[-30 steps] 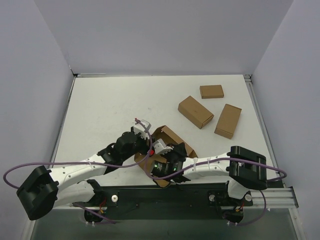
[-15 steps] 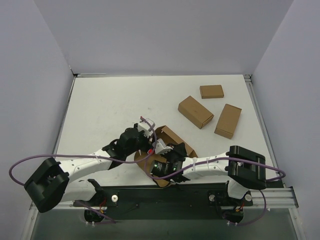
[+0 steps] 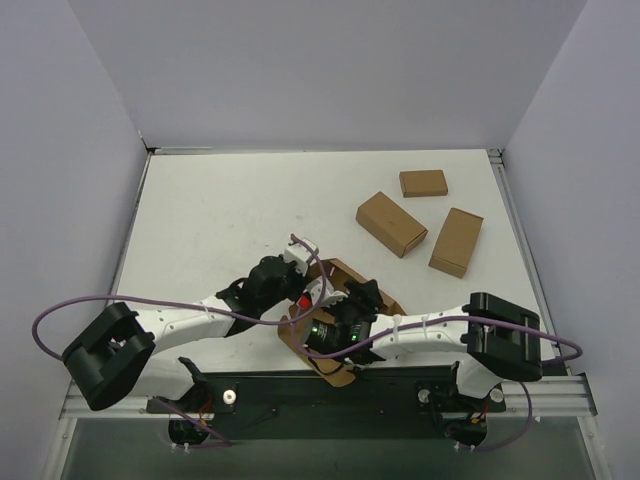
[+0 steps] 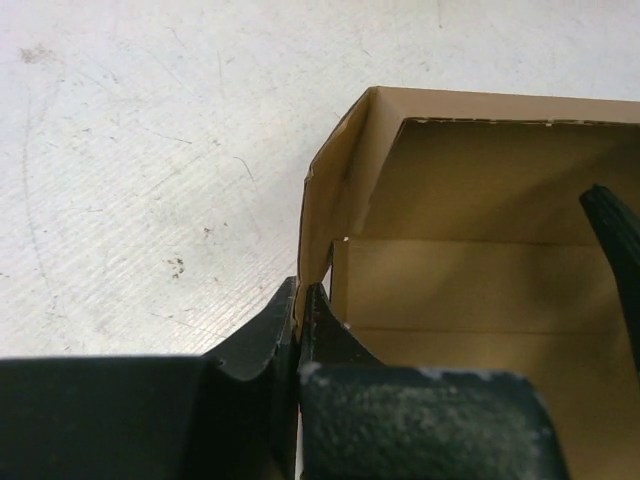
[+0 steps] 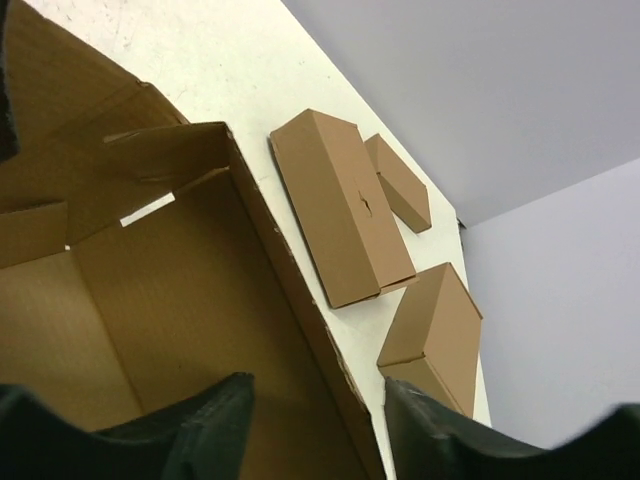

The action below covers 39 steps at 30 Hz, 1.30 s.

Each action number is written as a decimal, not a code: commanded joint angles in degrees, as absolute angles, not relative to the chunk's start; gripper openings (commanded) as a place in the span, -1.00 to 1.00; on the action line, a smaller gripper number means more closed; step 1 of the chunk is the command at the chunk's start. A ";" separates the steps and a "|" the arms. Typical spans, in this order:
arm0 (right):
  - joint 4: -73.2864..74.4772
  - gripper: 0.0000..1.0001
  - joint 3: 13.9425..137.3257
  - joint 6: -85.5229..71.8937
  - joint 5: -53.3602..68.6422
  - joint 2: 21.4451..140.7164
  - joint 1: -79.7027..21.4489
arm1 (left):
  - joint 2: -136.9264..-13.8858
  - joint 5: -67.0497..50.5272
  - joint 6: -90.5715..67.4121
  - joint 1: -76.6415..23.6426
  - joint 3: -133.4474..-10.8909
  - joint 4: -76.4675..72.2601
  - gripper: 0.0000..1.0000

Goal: Fold the paper box

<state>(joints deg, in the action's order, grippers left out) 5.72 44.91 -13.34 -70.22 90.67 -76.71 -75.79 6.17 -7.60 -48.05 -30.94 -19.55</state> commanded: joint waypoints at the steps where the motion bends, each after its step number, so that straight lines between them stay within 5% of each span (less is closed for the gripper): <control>1: 6.59 0.30 44.12 -16.15 -70.93 85.44 -76.90 | -74.98 14.05 -10.18 -49.04 -29.27 -23.73 -1.00; 6: 17.55 0.58 46.75 -26.44 -69.00 80.95 -77.52 | -74.53 21.08 -12.04 -50.36 -27.34 -24.96 -1.00; 16: 27.95 0.57 52.56 -64.40 -51.28 69.88 -77.44 | -72.69 31.11 -13.71 -51.06 -25.84 -25.31 -1.00; 26: -12.18 0.58 40.70 -82.61 -24.53 69.87 -67.59 | -70.32 33.13 -16.00 -51.68 -24.61 -25.31 -1.00; 39: -23.73 0.53 35.86 -93.86 -35.24 73.74 -63.55 | -69.78 33.66 -17.75 -52.82 -22.59 -26.80 -1.00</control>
<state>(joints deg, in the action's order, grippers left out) -18.85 36.56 -88.05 -30.37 72.60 -65.17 -70.78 32.58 -16.36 -52.47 -22.92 -23.05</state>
